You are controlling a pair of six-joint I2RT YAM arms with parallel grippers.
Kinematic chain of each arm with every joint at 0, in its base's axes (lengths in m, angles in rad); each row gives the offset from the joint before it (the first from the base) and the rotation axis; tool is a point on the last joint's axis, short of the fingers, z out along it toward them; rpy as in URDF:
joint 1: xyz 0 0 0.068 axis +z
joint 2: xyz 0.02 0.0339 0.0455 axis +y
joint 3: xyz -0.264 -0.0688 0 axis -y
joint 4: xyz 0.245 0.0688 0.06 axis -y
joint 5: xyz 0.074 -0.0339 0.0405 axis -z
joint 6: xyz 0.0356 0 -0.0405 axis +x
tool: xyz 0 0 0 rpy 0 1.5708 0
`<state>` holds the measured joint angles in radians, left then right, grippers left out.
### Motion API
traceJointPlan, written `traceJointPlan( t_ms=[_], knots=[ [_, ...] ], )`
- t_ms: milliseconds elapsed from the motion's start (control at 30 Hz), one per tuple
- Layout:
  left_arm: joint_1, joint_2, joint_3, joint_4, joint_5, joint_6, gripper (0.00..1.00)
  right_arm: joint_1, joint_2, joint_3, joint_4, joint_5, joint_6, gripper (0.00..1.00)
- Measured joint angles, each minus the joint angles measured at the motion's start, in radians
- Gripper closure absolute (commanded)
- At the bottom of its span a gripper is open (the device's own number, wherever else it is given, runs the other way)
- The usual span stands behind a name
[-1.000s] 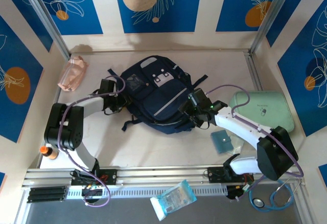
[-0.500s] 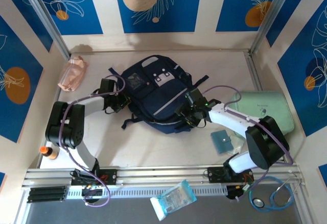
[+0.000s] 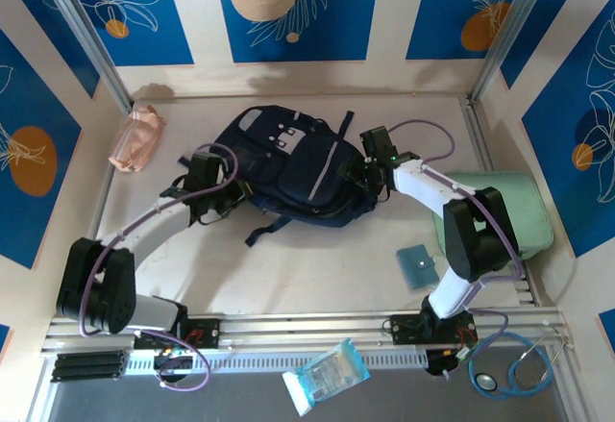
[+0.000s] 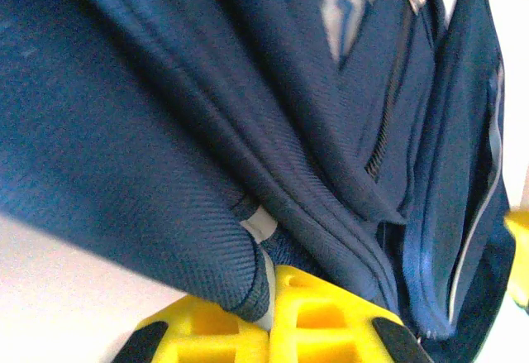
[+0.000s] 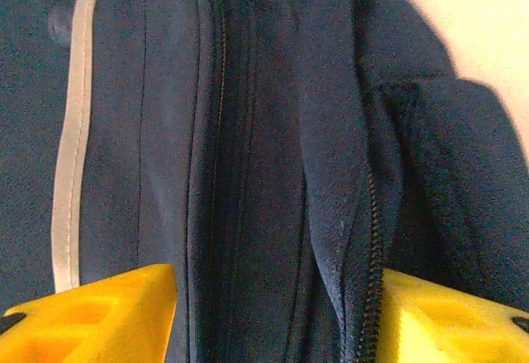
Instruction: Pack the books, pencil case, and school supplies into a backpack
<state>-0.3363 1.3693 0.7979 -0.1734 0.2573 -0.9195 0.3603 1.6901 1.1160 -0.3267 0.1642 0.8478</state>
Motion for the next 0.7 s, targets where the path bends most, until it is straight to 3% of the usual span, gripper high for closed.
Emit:
traceJointPlan(
  t_ms=[267, 467, 567, 700],
  knots=[
    [-0.133, -0.013, -0.032, 0.024, -0.097, -0.131, 1.00, -0.092, 0.017, 0.002, 0.019, 0.065, -0.126, 0.30],
    [-0.159, -0.011, -0.042, 0.057, -0.145, -0.208, 1.00, -0.116, -0.182, -0.002, -0.046, 0.115, -0.185, 0.28],
    [-0.167, 0.002, -0.042, 0.069, -0.154, -0.229, 1.00, -0.082, -0.285, -0.018, -0.065, 0.119, -0.194, 0.29],
    [-0.175, 0.024, -0.037, 0.089, -0.155, -0.247, 1.00, 0.056, -0.343, -0.068, -0.090, 0.090, -0.190, 0.35]
  ],
)
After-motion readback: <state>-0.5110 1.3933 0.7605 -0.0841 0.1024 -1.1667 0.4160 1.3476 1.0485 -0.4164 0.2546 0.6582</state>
